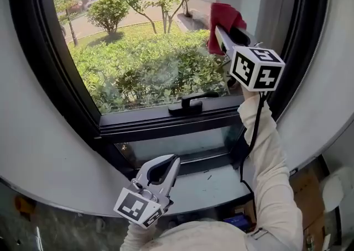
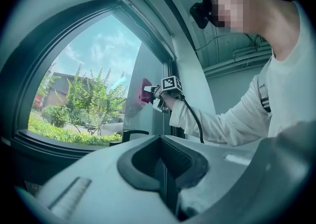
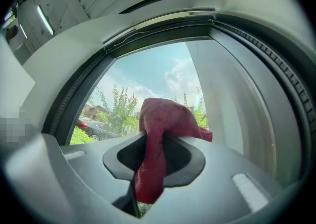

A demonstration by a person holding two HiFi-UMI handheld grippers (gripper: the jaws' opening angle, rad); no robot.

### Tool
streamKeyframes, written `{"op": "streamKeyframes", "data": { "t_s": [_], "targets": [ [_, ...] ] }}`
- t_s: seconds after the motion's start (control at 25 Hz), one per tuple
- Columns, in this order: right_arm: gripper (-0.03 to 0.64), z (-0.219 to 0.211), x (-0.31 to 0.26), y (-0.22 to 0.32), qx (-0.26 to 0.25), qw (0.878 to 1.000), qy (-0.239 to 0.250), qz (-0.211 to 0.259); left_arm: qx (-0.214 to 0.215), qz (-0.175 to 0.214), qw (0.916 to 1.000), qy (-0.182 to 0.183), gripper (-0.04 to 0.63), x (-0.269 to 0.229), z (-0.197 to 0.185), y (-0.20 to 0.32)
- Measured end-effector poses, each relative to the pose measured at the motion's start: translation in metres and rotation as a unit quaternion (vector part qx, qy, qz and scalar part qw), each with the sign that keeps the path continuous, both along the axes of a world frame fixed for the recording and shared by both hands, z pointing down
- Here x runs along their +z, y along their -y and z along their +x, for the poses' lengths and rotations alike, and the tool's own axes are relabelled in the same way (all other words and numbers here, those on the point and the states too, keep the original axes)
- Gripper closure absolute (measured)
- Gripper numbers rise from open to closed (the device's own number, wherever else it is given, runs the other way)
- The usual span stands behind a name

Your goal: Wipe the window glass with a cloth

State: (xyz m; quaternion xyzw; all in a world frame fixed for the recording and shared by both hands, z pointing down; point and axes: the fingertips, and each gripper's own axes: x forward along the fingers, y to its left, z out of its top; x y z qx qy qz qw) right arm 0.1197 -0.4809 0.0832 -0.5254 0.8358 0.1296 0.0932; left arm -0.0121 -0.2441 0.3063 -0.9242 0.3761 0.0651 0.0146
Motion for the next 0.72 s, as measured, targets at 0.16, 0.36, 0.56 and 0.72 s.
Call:
{"op": "streamKeyframes", "data": {
  "t_s": [0.16,0.36,0.56,0.72],
  "targets": [
    [0.503,-0.047,-0.002,-0.007,-0.018,1.000,-0.009,0.007,-0.019,0.001,0.9998,-0.005,0.595,-0.001,-0.022,-0.005],
    [0.503,-0.100,-0.008,-0.015,-0.044,0.999,-0.007,0.014,-0.047,0.003,0.9988,-0.008,0.595,-0.002,-0.051,-0.016],
    [0.503,-0.153,-0.009,-0.022,-0.068,0.998,-0.011,0.015,-0.075,0.006,0.9972,-0.008,0.595,-0.005,-0.083,-0.026],
    [0.503,-0.193,-0.010,-0.031,-0.079,0.997,-0.017,0.019,-0.096,0.007,0.9953,-0.010,0.595,-0.005,-0.106,-0.036]
  ]
}}
